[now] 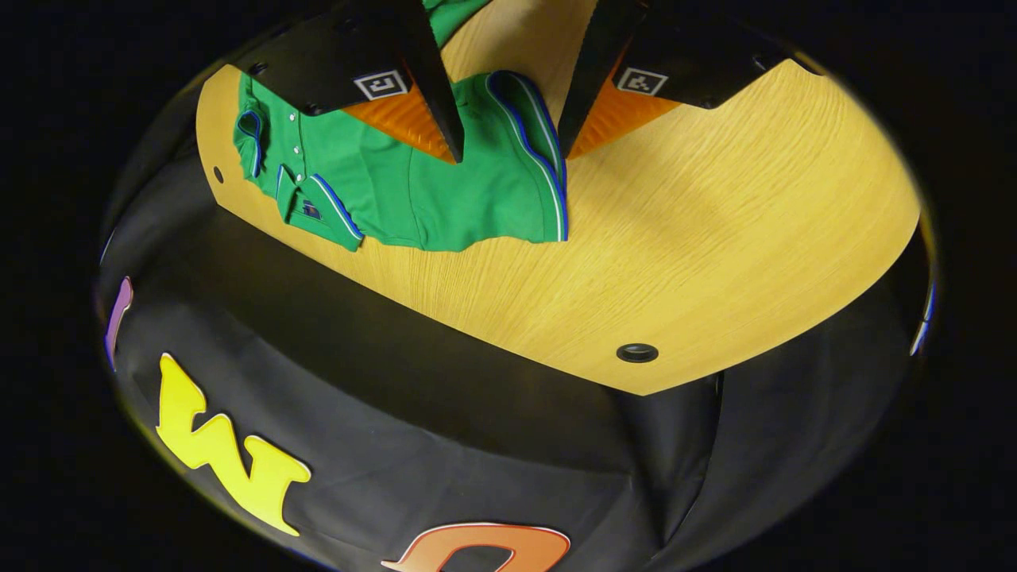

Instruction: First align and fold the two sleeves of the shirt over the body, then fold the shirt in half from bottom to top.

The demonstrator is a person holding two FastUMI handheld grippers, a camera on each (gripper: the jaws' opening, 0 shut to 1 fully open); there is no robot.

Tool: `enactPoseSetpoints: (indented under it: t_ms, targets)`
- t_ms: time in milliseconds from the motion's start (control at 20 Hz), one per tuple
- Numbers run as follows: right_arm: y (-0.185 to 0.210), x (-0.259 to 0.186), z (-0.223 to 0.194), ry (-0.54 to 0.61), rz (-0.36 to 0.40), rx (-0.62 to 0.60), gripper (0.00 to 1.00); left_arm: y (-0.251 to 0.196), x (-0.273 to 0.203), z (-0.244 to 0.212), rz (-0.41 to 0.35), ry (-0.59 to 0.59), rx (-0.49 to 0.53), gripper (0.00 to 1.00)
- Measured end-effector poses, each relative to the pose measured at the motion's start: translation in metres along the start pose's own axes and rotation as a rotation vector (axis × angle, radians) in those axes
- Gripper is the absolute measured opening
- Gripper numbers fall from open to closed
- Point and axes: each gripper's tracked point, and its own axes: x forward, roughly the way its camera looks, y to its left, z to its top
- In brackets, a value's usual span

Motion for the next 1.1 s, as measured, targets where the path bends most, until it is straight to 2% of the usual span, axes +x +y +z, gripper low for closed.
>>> enactPoseSetpoints:
  t_ms: [150,200,250,300,350,400,450,550,600,650,800,950,1100]
  targets:
    - [0.000,0.001,-0.005,0.015,-0.001,-0.005,0.96,-0.003,0.006,-0.009,0.008,0.033,0.008,0.78]
    - [0.000,0.002,-0.006,0.017,-0.002,-0.006,0.96,-0.005,0.008,-0.010,0.013,0.038,0.014,0.87]
    - [0.000,0.002,-0.006,0.019,-0.004,-0.005,0.96,-0.005,0.008,-0.008,0.022,0.036,0.026,0.88]
    - [0.000,0.003,-0.006,0.020,-0.005,-0.004,0.96,-0.005,0.009,-0.007,0.028,0.035,0.037,0.72]
    - [0.000,0.002,-0.007,0.021,-0.005,-0.002,0.96,-0.004,0.011,-0.009,0.043,0.042,0.055,0.87]
    - [0.000,0.003,-0.007,0.021,-0.004,-0.001,0.96,-0.001,0.013,-0.009,0.063,0.042,0.074,0.62]
    - [0.000,0.003,-0.009,0.024,-0.005,-0.001,0.96,0.001,0.016,-0.009,0.080,0.043,0.084,0.48]
    - [0.001,0.003,-0.011,0.032,-0.003,-0.002,0.96,0.001,0.017,-0.009,0.102,0.047,0.099,0.29]
    - [0.002,0.003,-0.011,0.034,0.000,-0.002,0.96,0.002,0.016,-0.011,0.112,0.053,0.113,0.25]
    - [0.002,0.003,-0.011,0.033,0.002,-0.003,0.96,0.002,0.017,-0.011,0.118,0.058,0.130,0.15]
    - [0.000,0.004,-0.012,0.034,-0.005,-0.010,0.96,-0.003,0.013,-0.008,0.122,0.061,0.151,0.07]
    - [0.000,0.004,-0.012,0.034,-0.004,0.000,0.96,-0.015,0.006,-0.002,0.131,0.050,0.221,0.07]
    - [-0.001,0.004,-0.011,0.029,-0.009,0.003,0.96,-0.045,0.001,0.001,0.105,0.039,0.288,0.06]
